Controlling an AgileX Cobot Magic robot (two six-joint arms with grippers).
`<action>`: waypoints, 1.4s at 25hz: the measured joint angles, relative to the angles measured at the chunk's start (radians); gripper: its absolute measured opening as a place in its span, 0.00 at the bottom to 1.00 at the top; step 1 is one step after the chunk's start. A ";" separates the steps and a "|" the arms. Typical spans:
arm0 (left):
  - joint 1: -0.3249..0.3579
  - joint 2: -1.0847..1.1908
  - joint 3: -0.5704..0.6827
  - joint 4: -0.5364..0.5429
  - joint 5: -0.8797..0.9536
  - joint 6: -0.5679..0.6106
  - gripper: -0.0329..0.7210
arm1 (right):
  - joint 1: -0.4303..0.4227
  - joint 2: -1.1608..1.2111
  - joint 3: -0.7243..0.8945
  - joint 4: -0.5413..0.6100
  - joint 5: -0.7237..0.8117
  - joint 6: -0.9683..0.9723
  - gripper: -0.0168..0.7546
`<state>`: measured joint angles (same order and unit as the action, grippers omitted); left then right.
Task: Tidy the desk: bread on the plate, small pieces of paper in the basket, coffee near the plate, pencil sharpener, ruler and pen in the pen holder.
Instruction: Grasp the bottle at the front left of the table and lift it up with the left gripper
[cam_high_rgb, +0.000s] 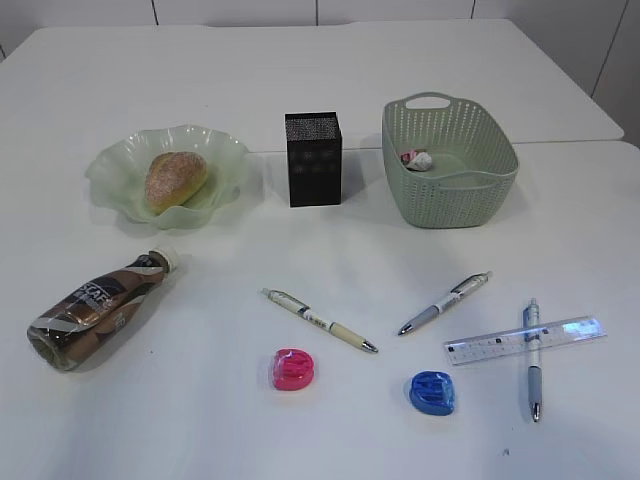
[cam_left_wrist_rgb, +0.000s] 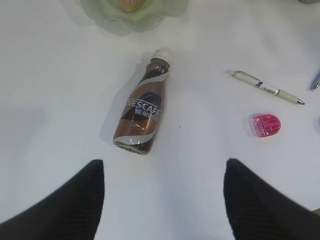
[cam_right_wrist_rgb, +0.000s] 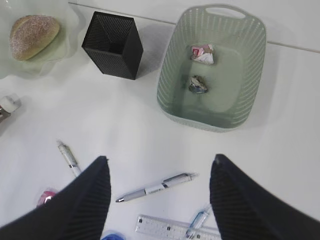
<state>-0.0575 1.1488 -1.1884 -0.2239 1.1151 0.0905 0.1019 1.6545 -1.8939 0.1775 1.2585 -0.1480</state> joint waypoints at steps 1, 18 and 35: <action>0.000 0.000 0.000 0.000 0.000 0.000 0.74 | 0.000 -0.039 0.041 0.000 0.000 0.000 0.66; -0.022 0.065 0.000 -0.002 0.009 0.126 0.74 | 0.000 -0.400 0.407 0.000 0.000 0.000 0.66; -0.024 0.297 0.000 -0.071 -0.053 0.353 0.74 | 0.000 -0.590 0.580 0.000 0.001 -0.002 0.66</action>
<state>-0.0817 1.4463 -1.1884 -0.2946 1.0617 0.4432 0.1019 1.0646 -1.3138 0.1775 1.2592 -0.1505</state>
